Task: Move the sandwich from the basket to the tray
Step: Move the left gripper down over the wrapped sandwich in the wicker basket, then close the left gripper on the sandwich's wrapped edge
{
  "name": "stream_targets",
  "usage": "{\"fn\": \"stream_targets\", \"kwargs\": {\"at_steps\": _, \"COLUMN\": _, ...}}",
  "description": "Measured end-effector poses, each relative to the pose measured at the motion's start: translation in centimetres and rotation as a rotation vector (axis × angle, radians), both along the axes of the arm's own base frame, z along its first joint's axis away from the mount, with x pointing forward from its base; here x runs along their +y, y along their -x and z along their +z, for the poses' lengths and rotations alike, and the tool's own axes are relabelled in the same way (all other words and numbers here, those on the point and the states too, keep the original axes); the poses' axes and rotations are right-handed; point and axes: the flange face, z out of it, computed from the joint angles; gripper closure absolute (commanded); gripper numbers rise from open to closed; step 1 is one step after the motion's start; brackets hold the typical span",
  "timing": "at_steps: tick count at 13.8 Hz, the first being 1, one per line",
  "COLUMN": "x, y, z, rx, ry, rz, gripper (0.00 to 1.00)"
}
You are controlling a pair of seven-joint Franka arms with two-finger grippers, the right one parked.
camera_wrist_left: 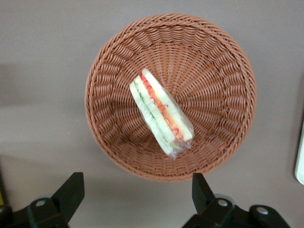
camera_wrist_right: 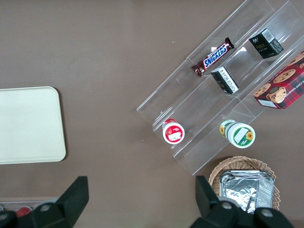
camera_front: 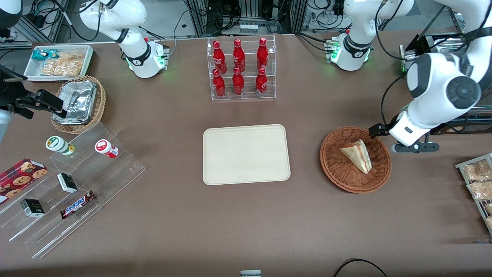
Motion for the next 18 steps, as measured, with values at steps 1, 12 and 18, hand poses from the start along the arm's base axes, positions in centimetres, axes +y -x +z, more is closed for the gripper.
{"fn": "stream_targets", "kwargs": {"at_steps": 1, "x": 0.0, "y": 0.3, "z": -1.0, "rx": -0.017, "ry": 0.0, "rz": 0.02, "gripper": 0.0}}
{"fn": "stream_targets", "kwargs": {"at_steps": 12, "x": -3.6, "y": 1.3, "z": -6.4, "rx": -0.052, "ry": -0.034, "rz": 0.628, "gripper": 0.0}}
{"fn": "stream_targets", "kwargs": {"at_steps": 18, "x": -4.1, "y": 0.8, "z": -10.1, "rx": -0.055, "ry": -0.035, "rz": 0.738, "gripper": 0.0}}
